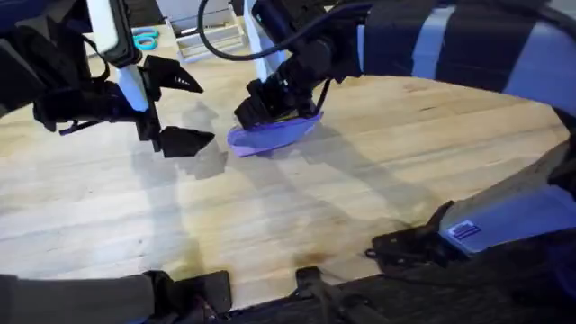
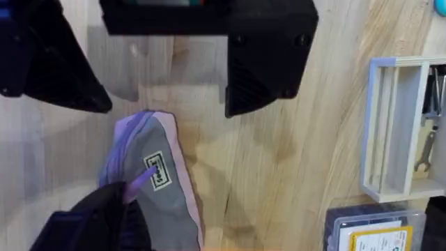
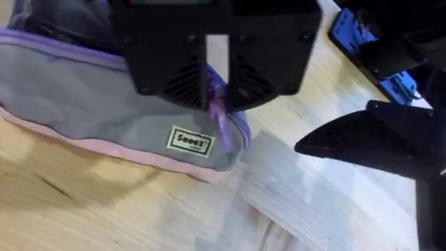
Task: Unzip the bag, pick up the pens from the table one at a time and place them inside, then zip the bag closed.
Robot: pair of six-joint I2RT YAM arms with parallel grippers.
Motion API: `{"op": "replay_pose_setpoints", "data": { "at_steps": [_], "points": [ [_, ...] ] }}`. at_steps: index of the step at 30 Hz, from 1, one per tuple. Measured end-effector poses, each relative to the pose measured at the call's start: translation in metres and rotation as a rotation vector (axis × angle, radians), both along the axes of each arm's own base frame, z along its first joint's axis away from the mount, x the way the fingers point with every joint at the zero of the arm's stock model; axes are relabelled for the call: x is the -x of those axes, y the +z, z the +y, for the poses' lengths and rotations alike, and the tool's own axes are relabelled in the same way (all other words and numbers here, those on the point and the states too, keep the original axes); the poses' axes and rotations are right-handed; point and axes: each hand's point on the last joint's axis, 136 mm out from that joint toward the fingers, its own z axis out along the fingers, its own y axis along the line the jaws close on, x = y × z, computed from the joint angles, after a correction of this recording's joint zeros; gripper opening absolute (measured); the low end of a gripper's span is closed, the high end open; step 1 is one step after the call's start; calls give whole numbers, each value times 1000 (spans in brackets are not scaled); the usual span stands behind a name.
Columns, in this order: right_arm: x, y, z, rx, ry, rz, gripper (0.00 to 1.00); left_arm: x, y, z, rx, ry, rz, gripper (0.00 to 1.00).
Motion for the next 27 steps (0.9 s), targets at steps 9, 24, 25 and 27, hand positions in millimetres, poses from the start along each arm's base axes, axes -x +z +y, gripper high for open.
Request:
{"op": "replay_pose_setpoints", "data": {
  "at_steps": [9,24,25,27],
  "points": [
    [0,0,0,-1,-2,2,32,0,0,0,0,0,0,992],
    [-9,29,-9,-45,-25,-68,32,5,2,-3,28,-2,28,993],
    [-11,32,-10,-51,-30,-79,32,6,3,-4,32,-3,34,993],
    [-15,38,-12,-62,-38,-100,32,8,3,-6,35,-7,41,993]
  ]
}}
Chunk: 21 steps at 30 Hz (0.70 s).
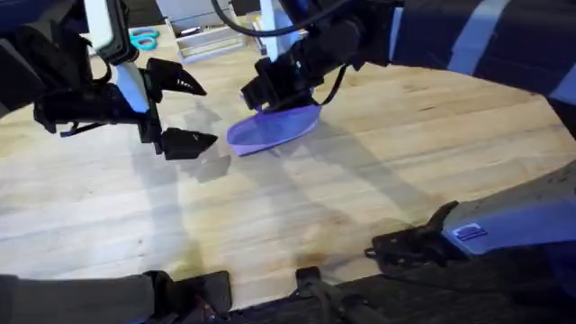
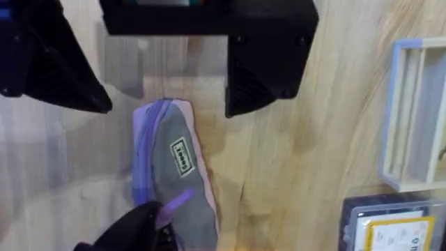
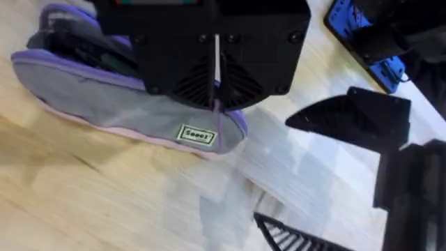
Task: Unzip the bag, pick up the pens from the table one at a time and place them inside, then zip the bag closed.
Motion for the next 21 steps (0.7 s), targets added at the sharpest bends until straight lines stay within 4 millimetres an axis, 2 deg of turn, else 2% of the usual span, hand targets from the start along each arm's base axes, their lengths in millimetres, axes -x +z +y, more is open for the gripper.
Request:
{"op": "replay_pose_setpoints", "data": {
  "at_steps": [13,16,20,21],
  "points": [
    [-4,3,1,-11,0,-21,32,15,-27,-42,25,-130,107,995],
    [-4,3,1,-11,0,-21,32,15,-30,-46,33,-142,113,936],
    [-5,4,2,-14,0,-27,32,13,-32,-51,32,-158,92,751],
    [-5,4,2,-15,0,-29,32,12,-33,-52,28,-161,87,746]
  ]
}}
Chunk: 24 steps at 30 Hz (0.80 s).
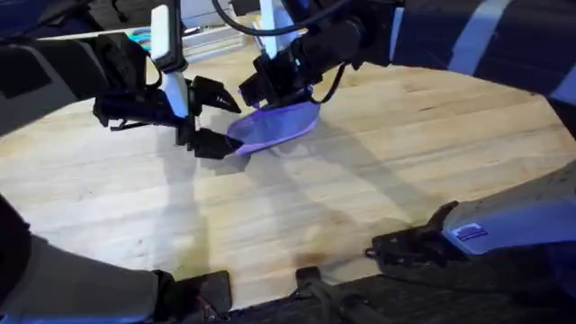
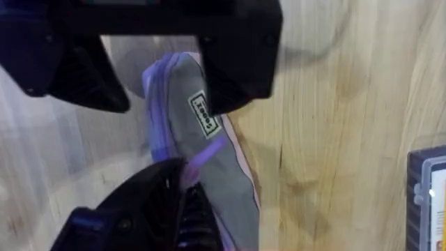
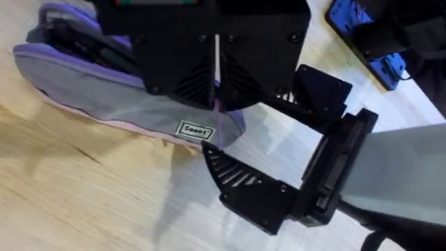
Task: Unzip the bag, pick up the pens from the table one at a time and place them inside, then zip the bag closed.
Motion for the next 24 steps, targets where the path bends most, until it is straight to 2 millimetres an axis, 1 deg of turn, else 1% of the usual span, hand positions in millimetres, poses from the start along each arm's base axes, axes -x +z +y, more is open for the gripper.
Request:
{"op": "replay_pose_setpoints", "data": {
  "at_steps": [3,4,7,8,9,14,17,19,24],
  "points": [
    [-1,1,1,-3,0,-5,32,-1,0,-3,-2,-10,-14,731],
    [-1,1,1,-3,0,-5,32,-1,0,-4,-3,-12,-16,651],
    [-1,1,0,-2,-1,-6,32,-1,-1,-5,-5,-14,-17,190],
    [-1,1,0,-2,-1,-6,32,-2,-1,-5,-6,-15,-24,88],
    [-1,1,0,-2,-1,-7,32,-2,-1,-5,-8,-16,-24,57],
    [-2,1,0,-2,-3,-6,32,-2,-1,-5,-9,-15,-23,47],
    [-5,0,-5,-2,-16,0,32,-2,-1,-5,-9,-15,-23,47],
    [-7,-1,-12,0,-32,13,32,-2,-1,-5,-8,-15,-24,47],
    [-18,-4,-39,-7,-95,57,32,-3,0,-6,-1,-16,-27,47]
  ]
}}
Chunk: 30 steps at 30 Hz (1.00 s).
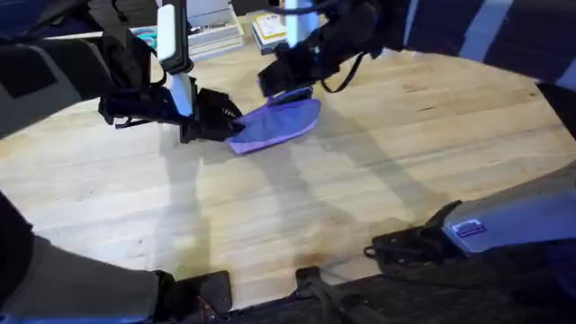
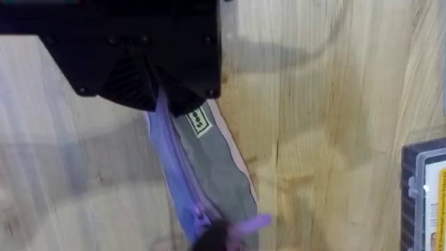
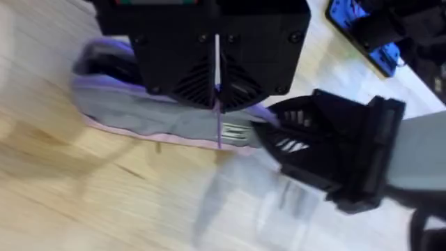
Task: Unzip the bag, pick up the pens from the table one at a time and place them inside, then zip the bag closed.
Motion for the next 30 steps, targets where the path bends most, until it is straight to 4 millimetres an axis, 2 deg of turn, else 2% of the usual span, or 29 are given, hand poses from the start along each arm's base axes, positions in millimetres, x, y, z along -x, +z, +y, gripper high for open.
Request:
{"op": "replay_pose_setpoints", "data": {
  "at_steps": [14,22,26,30],
  "points": [
    [-43,-2,-97,-16,-254,29,32,1,0,-1,2,-4,-1,45],
    [-57,-2,-142,-20,-367,25,32,2,0,-4,-1,-12,-2,44],
    [-60,-10,-178,70,-460,23,33,2,-1,-2,-8,-10,4,44],
    [-58,-16,-193,148,-501,26,33,2,-1,-2,-8,-10,4,44]
  ]
}}
